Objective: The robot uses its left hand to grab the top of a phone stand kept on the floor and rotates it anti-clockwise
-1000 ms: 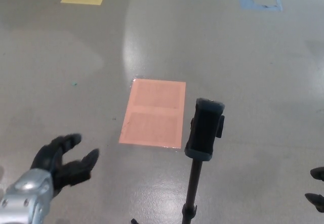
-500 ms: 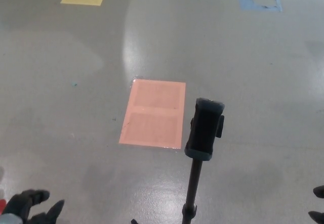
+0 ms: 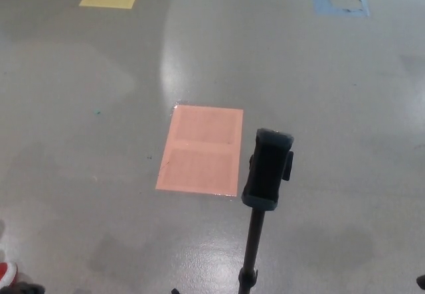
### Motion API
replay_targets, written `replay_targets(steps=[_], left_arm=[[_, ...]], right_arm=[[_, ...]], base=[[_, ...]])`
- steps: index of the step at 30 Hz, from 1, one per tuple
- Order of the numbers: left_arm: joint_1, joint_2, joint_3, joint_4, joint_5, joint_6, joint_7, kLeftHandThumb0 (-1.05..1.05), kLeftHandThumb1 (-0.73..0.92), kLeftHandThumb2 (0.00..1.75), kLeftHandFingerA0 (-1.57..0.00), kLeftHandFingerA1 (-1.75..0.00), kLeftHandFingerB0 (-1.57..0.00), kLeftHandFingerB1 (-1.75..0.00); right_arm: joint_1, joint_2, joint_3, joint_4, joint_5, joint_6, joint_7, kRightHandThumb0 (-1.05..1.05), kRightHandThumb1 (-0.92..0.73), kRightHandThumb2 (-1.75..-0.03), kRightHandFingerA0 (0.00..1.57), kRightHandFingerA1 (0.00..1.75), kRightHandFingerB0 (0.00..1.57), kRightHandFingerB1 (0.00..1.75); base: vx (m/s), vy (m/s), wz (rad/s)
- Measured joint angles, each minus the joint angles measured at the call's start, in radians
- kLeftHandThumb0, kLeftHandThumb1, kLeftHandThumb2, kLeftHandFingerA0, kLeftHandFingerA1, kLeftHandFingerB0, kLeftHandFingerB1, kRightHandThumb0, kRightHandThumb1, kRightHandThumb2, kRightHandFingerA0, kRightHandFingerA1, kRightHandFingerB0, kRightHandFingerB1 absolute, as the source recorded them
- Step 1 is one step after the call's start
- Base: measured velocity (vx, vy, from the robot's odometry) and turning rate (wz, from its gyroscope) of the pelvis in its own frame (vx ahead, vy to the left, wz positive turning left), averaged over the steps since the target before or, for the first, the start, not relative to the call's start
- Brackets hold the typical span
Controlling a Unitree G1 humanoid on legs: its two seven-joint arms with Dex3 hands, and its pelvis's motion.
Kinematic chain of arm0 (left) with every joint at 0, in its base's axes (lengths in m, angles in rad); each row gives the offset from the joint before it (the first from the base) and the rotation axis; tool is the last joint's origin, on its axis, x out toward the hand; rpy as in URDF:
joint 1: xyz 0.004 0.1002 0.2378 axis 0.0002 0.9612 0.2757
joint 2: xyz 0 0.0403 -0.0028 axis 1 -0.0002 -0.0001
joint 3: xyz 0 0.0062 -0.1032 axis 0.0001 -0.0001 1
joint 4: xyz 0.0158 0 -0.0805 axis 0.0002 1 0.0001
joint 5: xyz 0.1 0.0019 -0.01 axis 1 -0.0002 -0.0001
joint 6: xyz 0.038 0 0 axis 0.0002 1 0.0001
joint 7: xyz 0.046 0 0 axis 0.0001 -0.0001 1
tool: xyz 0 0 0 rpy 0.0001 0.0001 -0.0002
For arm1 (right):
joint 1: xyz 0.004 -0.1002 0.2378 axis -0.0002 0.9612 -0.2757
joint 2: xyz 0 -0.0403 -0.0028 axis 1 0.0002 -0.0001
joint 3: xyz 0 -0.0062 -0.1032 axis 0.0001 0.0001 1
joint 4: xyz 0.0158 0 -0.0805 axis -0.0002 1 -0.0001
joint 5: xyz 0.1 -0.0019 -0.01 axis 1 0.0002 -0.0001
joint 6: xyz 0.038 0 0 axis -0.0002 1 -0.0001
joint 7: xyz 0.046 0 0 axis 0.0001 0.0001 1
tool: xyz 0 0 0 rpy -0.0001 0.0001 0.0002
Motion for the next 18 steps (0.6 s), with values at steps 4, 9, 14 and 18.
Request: replay_targets(steps=[4, 9, 14, 18], left_arm=[[-0.001, 0.013, -0.018, 0.054, 0.024, -0.061, -0.003, -0.61, 0.63, 0.82, -0.18, -0.42, -0.08, -0.36], [-0.011, 0.028, -0.026, 0.104, 0.048, -0.121, -0.012, -0.55, 0.76, 0.64, -0.22, -0.31, -0.13, -0.26], [-0.029, 0.035, -0.029, 0.136, 0.075, -0.180, -0.026, -0.31, 0.57, 1.06, 0.00, -0.47, 0.00, -0.47], [-0.039, 0.035, -0.027, 0.154, 0.086, -0.209, -0.036, -0.31, 0.57, 1.06, 0.00, -0.48, 0.00, -0.47]], right_arm=[[0.013, 0.001, -0.001, 0.000, 0.000, -0.003, 0.000, -0.49, -0.62, -0.79, 0.41, 0.48, 0.07, 0.29], [0.023, 0.001, -0.003, -0.001, 0.000, -0.007, 0.000, -0.49, -0.62, -0.79, 0.39, 0.48, 0.07, 0.29], [0.028, 0.001, -0.006, -0.001, 0.000, -0.009, 0.001, -0.49, -0.64, -0.79, 0.40, 0.47, 0.07, 0.30], [0.028, 0.001, -0.009, -0.001, 0.001, -0.009, 0.005, -0.48, -0.64, -0.79, 0.39, 0.47, 0.07, 0.30]], base=[[0.00, 0.000, 0.00], [0.00, 0.000, 0.00], [0.00, 0.000, 0.00], [0.00, 0.000, 0.00]])
